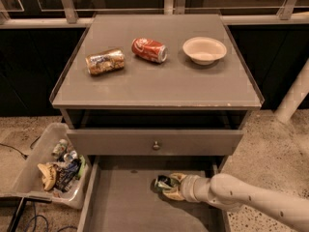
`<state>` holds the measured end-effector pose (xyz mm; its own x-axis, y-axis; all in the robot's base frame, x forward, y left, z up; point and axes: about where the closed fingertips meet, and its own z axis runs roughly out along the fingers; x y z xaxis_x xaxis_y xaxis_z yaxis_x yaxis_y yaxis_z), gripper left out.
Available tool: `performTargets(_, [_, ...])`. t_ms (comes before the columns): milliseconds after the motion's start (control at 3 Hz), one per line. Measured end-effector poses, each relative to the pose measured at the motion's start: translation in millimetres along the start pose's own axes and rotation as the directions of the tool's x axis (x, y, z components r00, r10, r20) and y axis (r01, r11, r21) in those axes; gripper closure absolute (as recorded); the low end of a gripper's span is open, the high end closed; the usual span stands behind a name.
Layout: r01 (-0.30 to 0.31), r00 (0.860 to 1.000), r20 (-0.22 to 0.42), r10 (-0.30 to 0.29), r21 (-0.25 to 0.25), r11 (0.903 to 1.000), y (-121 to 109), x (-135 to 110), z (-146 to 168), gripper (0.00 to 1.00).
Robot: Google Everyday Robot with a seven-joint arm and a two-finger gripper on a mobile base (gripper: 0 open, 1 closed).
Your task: Pick green can from middle drawer and place on counter
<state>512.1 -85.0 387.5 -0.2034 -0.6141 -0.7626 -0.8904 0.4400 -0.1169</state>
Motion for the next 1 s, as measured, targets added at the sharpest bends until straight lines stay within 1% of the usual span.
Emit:
performTargets(333, [0.012,1.000,0.028,-0.013,0.042,0.9990,5.8,2.5,-39.3,1.00])
performTargets(667, [0.023,0.998,0.061,-0.026,0.060,0.9979,14.6,-1.0,-75.0,1.00])
performTargets(1000, [0.050,0.995,0.081,-0.056,0.077,0.9958,21.8,-15.1,-113.0,1.00])
